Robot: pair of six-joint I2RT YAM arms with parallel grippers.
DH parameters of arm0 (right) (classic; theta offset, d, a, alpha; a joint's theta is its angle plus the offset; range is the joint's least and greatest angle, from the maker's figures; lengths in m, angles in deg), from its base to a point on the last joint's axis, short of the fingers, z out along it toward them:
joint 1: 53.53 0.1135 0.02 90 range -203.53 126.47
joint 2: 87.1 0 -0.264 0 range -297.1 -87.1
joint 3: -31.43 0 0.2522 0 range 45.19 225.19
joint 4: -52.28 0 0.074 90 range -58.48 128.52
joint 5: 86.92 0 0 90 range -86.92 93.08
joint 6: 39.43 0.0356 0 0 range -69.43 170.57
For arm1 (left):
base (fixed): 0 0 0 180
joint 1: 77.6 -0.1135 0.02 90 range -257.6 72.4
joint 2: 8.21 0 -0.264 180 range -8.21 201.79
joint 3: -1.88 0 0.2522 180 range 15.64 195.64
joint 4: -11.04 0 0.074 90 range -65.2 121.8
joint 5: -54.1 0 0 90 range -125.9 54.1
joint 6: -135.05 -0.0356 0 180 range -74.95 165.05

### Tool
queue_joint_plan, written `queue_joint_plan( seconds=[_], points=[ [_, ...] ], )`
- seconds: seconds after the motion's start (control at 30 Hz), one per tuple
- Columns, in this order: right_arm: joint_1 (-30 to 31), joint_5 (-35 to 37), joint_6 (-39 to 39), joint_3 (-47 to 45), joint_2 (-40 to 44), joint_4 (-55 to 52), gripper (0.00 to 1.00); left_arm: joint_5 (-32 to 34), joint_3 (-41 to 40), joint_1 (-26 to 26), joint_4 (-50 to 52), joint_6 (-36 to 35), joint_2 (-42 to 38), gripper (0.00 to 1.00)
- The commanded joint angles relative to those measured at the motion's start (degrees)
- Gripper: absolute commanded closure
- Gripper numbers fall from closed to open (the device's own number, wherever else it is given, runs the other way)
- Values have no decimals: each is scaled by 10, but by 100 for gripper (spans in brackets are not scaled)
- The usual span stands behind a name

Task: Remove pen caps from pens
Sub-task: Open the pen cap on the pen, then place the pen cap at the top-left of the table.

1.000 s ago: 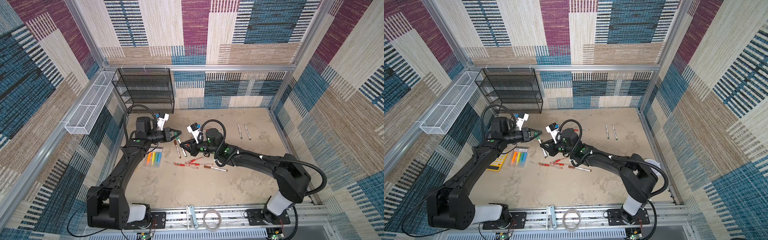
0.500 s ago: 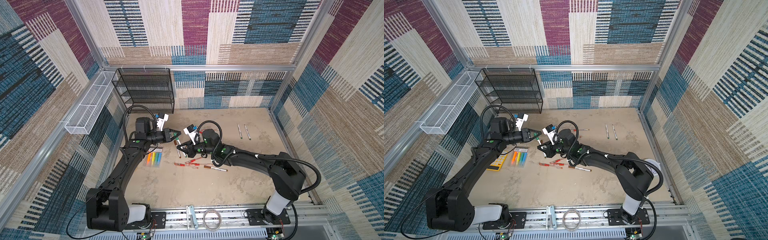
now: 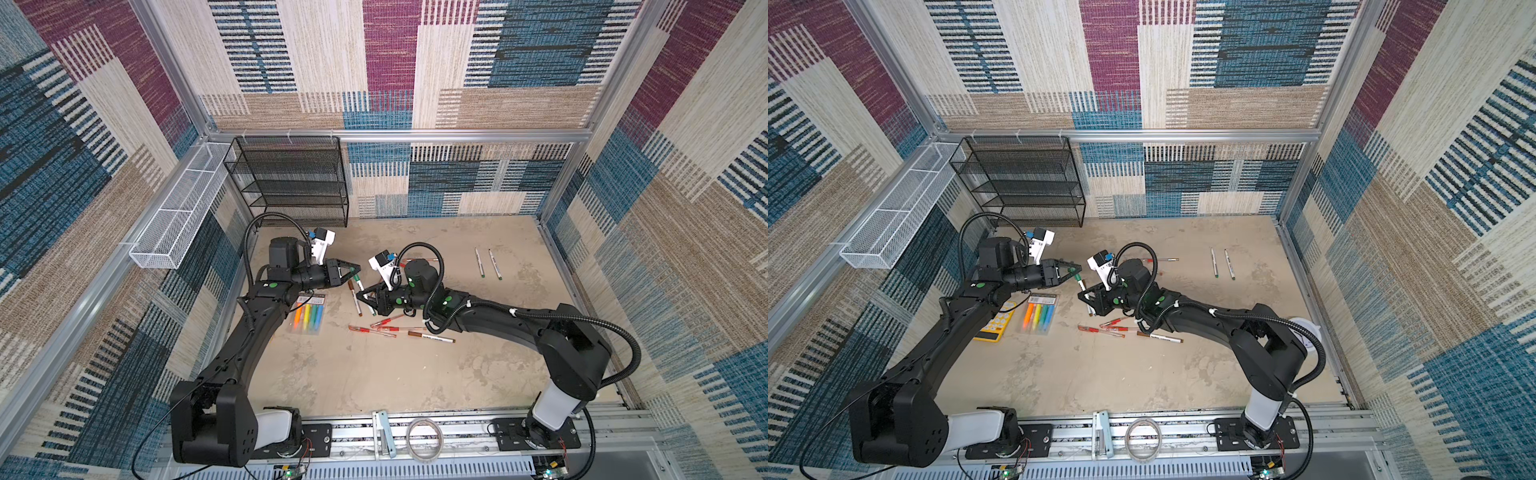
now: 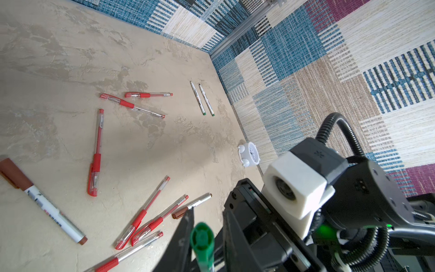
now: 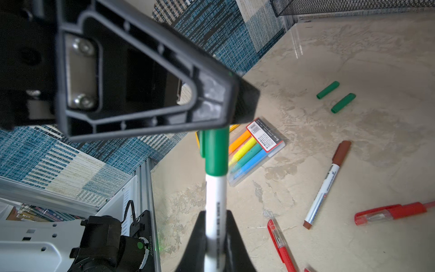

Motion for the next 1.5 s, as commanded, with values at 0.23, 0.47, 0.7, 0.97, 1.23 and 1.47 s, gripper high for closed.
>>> queue_joint_plan(
  seconds=[0.23, 0.47, 0.7, 0.97, 1.23, 1.47],
  points=[
    [0, -3, 6, -20, 4, 11, 100, 1, 15, -5, 9, -24, -2, 100],
    [1, -6, 32, -121, 37, 48, 100, 37, 52, -49, 36, -17, 2, 100],
    [-1, 33, 19, -162, 90, 19, 100, 140, 122, -63, 123, -108, 37, 100],
    [-53, 88, 22, -186, 173, -59, 100, 370, 282, -61, 262, -268, 208, 100],
    [-99, 138, -2, -205, 260, -154, 100, 457, 441, -56, 344, -292, 393, 100],
    [-133, 156, -6, -241, 329, -183, 100, 538, 541, -40, 355, -328, 516, 100]
  ],
)
